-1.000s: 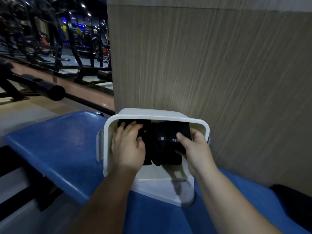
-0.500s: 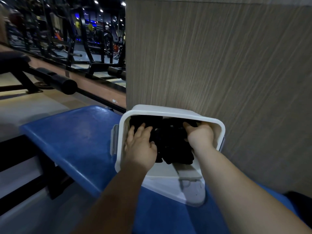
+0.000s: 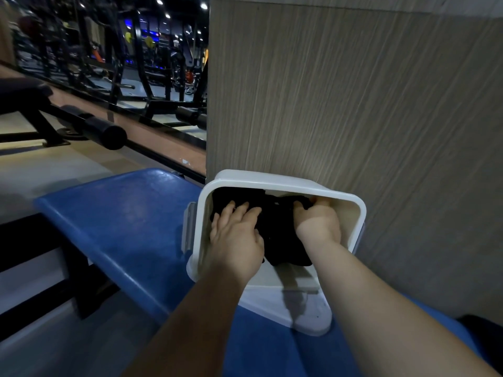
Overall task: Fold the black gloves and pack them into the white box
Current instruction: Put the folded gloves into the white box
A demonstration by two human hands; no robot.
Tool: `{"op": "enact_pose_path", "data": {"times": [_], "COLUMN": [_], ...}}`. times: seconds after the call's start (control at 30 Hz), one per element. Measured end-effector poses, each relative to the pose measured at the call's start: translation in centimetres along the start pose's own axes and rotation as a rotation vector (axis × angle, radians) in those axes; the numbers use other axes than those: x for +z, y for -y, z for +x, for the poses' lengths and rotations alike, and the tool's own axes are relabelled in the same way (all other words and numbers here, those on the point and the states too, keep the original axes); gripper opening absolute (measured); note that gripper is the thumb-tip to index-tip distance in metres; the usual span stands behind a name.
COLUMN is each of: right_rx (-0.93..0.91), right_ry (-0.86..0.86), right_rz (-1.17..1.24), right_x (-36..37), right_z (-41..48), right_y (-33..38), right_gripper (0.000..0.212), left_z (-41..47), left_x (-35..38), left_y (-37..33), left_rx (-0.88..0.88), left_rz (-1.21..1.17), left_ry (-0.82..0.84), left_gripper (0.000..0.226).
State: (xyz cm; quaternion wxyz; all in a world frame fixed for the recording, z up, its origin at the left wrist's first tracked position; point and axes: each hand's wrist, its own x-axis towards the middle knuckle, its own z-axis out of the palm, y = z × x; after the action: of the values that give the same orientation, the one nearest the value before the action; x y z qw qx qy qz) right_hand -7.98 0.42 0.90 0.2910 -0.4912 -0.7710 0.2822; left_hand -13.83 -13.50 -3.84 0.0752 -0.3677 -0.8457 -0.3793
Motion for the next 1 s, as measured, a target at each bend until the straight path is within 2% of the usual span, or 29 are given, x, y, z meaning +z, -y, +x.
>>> {"op": "enact_pose_path", "data": {"times": [0.1, 0.2, 0.27, 0.33, 0.47, 0.63, 0.83, 1.0], "right_rx": [-0.156, -0.427, -0.579, -0.651, -0.666, -0.596, -0.605, -0.613], "right_ry": [-0.074, -0.132, -0.129, -0.085, 0.097, 0.219, 0.214, 0.141], "right_rz": [-0.204, -0.291, -0.308, -0.405, -0.586, -0.621, -0.564, -0.521], "right_x": [-0.3, -0.4, -0.3, -0.5, -0.6, 0.4, 0.8, 0.4], "right_z": [-0.6, -1.2, -1.4, -1.7, -1.5, -1.3, -1.4, -1.7], "right_y": [0.0, -0.7, -1.1, -1.0, -1.3, -2.3, -2.9, -2.5], "right_gripper": [0.049, 0.043, 0.05, 0.05, 0.045, 0.046, 0.045, 0.05], "left_z": [0.0, 0.0, 0.0, 0.1, 0.1, 0.2, 0.1, 0.0], "left_x": [-0.2, -0.2, -0.2, -0.3, -0.3, -0.3, -0.4, -0.7], "left_y": [-0.2, -0.3, -0.4, -0.4, -0.5, -0.4, -0.7, -1.3], "left_rx": [-0.004, -0.01, -0.012, -0.018, -0.022, -0.024, -0.035, -0.015], "left_rz": [-0.002, -0.007, -0.007, -0.012, -0.007, -0.007, 0.001, 0.047], "left_ry": [0.001, -0.001, -0.004, -0.007, -0.008, -0.002, 0.003, -0.026], "left_gripper": [0.051, 0.05, 0.05, 0.05, 0.05, 0.05, 0.05, 0.049]}}
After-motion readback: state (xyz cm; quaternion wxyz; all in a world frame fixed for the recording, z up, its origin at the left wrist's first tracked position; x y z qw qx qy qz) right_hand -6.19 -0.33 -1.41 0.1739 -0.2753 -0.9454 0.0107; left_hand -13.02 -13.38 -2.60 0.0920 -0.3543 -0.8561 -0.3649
